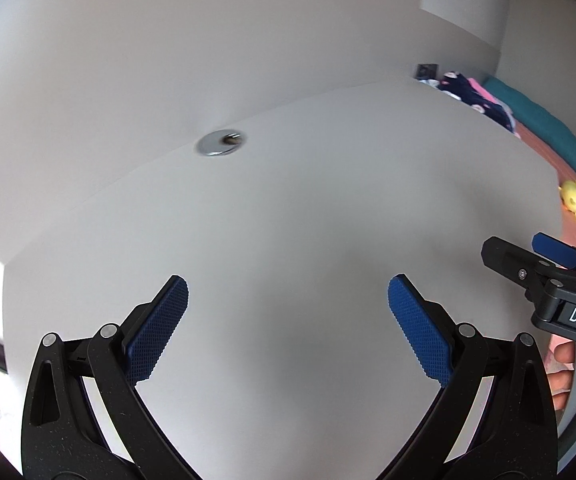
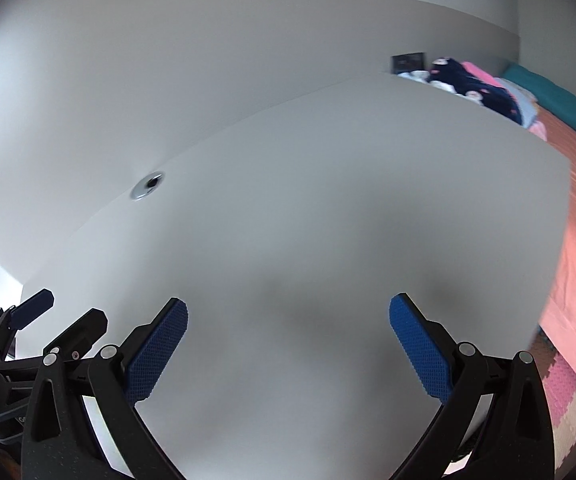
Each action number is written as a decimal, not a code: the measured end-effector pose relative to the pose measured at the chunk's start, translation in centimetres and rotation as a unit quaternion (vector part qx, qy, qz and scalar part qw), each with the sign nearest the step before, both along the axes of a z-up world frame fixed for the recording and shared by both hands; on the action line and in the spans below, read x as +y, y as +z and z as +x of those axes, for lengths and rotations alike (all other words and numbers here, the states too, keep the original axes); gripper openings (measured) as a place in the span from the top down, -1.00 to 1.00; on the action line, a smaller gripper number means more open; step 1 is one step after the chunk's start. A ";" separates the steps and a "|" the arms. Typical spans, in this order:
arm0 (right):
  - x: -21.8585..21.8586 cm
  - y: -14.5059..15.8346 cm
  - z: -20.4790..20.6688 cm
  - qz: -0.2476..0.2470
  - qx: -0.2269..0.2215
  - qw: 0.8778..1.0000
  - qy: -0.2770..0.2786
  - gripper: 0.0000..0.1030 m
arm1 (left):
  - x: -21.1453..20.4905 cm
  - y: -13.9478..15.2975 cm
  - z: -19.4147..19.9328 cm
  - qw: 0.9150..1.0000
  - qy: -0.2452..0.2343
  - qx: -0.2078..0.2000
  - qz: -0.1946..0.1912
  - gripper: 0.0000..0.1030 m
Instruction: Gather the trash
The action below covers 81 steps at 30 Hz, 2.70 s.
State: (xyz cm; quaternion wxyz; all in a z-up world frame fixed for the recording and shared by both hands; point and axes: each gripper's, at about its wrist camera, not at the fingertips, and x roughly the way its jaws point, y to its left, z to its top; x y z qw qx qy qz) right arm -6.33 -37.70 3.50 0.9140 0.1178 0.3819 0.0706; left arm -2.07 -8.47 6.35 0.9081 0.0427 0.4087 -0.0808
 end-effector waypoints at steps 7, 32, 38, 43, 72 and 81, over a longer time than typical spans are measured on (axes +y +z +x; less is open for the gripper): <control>5.5 -1.4 0.5 -0.005 0.015 0.999 0.035 -0.95 | 5.7 -1.6 -0.9 0.999 0.046 0.015 -0.002 -0.88; 11.4 -4.1 1.5 -0.099 0.031 0.994 0.026 -0.95 | 9.5 -4.8 -1.3 0.996 0.080 0.050 -0.003 -0.88; 11.4 -4.2 1.6 -0.099 0.031 0.994 0.024 -0.95 | 9.3 -4.8 -1.3 0.995 0.080 0.052 0.007 -0.88; 11.4 -4.2 1.5 -0.099 0.031 0.994 0.024 -0.95 | 9.3 -4.8 -1.2 0.995 0.080 0.052 0.006 -0.89; 11.3 -4.2 1.6 -0.099 0.031 0.994 0.024 -0.96 | 9.3 -4.8 -1.3 0.995 0.080 0.052 0.007 -0.88; 11.4 -4.1 1.7 -0.099 0.031 0.994 0.024 -0.96 | 9.3 -4.8 -1.3 0.995 0.080 0.052 0.007 -0.89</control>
